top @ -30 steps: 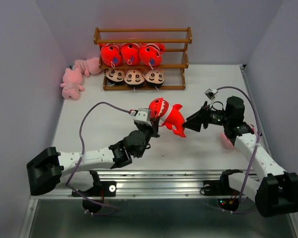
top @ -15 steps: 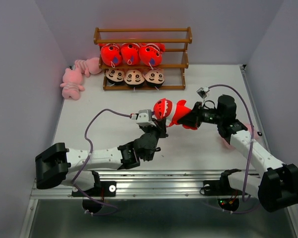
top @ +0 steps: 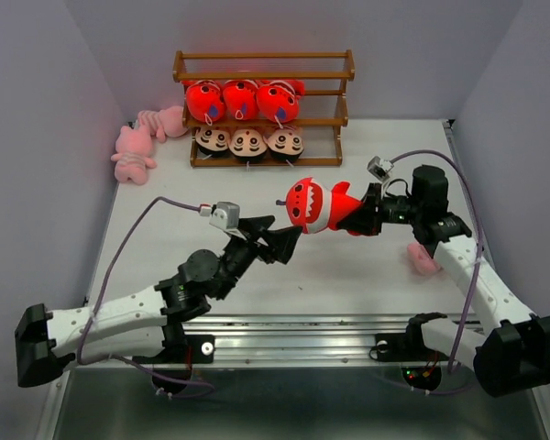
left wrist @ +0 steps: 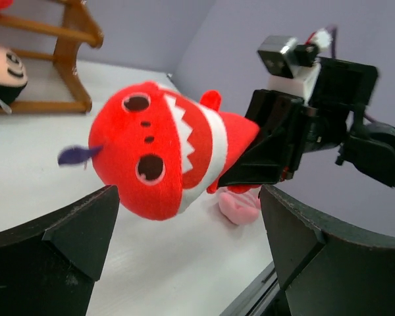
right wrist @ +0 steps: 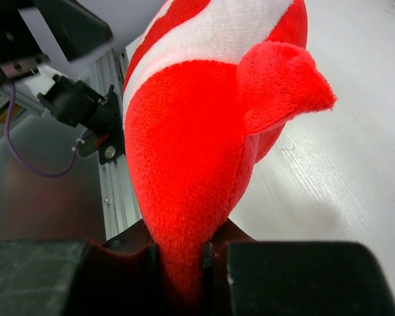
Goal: Place and organize the stuffed toys onto the shelf
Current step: Pass the stuffed toy from the left arm to the right, then pass the stuffed toy from the right arm to the left
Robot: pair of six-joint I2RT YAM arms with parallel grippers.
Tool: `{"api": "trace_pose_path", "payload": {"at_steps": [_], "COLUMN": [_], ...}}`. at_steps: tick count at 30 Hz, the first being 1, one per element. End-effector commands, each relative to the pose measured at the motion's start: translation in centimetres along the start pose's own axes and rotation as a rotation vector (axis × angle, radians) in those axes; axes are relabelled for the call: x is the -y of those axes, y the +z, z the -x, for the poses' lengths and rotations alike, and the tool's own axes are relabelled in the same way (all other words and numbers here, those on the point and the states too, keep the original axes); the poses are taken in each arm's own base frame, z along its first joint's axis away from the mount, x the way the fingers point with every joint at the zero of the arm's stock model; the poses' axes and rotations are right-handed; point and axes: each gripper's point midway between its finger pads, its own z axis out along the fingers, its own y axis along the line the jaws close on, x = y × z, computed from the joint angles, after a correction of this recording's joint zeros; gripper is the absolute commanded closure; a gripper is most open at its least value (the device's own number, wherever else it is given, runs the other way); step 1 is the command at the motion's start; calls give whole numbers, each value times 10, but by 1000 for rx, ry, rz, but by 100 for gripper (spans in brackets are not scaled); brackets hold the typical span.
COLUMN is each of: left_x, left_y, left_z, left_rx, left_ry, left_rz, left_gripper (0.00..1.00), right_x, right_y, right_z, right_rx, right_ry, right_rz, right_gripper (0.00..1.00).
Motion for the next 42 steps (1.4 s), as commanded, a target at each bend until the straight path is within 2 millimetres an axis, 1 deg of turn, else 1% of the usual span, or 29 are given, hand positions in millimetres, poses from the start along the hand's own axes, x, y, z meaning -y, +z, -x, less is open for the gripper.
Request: {"api": "trace_pose_path", "payload": {"at_steps": [1,2,3,4,5,6,7,8,9,10,11,12,14,15,16,17,19,21,22,23,24,25,26,27,29,32,34,35,42], "left_x": [19,9,8,10,3,5,8,7,6,0,-5,-11,-21,-21,-23,-16,-8,-5,-5,2,-3,-1,3,0,3,7,4,4,2], "left_y": [-29,-34,-41,-43,-47,-48,-47,-50,-48,-45,-41,-38,-31,-28,-28,-26,-21,-18,-17,-20,-17,-17,-19,-18,-22,-23,-22,-23,-18], "left_z": [23,17,27,38,28,23,25,13,6,-9,-14,-20,-29,-32,-34,-30,-27,-28,-34,-38,-43,-41,-48,-48,-55,-55,-59,-60,-73], "left_rx": [-41,-96,-90,-90,-166,-206,-219,-271,-297,-343,-345,-351,-339,-315,-322,-293,-290,-305,-334,-344,-375,-369,-395,-400,-427,-421,-435,-448,-506], "left_ry": [165,252,287,320,382,426,486,539,579,620,683,715,764,786,789,775,717,666,621,591,551,548,513,501,463,445,439,407,356], "left_rz": [-234,-247,-265,-275,-297,-332,-359,-394,-416,-425,-431,-425,-409,-427,-424,-446,-484,-510,-523,-587,-586,-611,-648,-652,-699,-746,-747,-742,-761], "left_gripper": [1,1,1,1,1,2,2,2,2,2,2,2,2,1,1,1,1,1,1,1,1,1,2,2,2,2,2,2,3], "right_x": [-8,-5,-3,-2,-7,-2,-3,-14,-14,-11,-15,-15,-15,-11,-10,-9,-5,-5,-6,-9,-11,-14,-16,-17,-19,-22,-27,-27,-41], "right_y": [-9,-11,-13,-14,-20,-18,-19,-24,-23,-21,-22,-21,-23,-25,-26,-28,-31,-34,-35,-37,-37,-37,-38,-37,-37,-36,-34,-34,-31], "right_z": [2,-4,-8,-15,-34,-34,-40,-50,-51,-50,-52,-52,-53,-52,-54,-55,-58,-63,-64,-67,-69,-70,-72,-72,-75,-73,-70,-69,-67], "right_rx": [-67,-119,-150,-186,-254,-283,-312,-355,-354,-362,-370,-369,-378,-389,-403,-412,-434,-443,-446,-450,-442,-438,-437,-427,-421,-401,-386,-381,-358], "right_ry": [-190,-216,-220,-221,-213,-196,-175,-88,-108,-70,-26,-15,-45,-93,-91,-107,-158,-195,-208,-203,-228,-232,-238,-240,-243,-262,-273,-276,-301], "right_rz": [44,45,50,67,105,135,162,197,233,260,276,277,270,247,238,224,189,182,185,196,219,234,247,257,266,276,291,293,331], "right_gripper": [99,99,99,99,99,99,99,99,99,99,99,99,99,99,99,99,99,99,99,99,99,99,99,99,99,99,99,98,98]}}
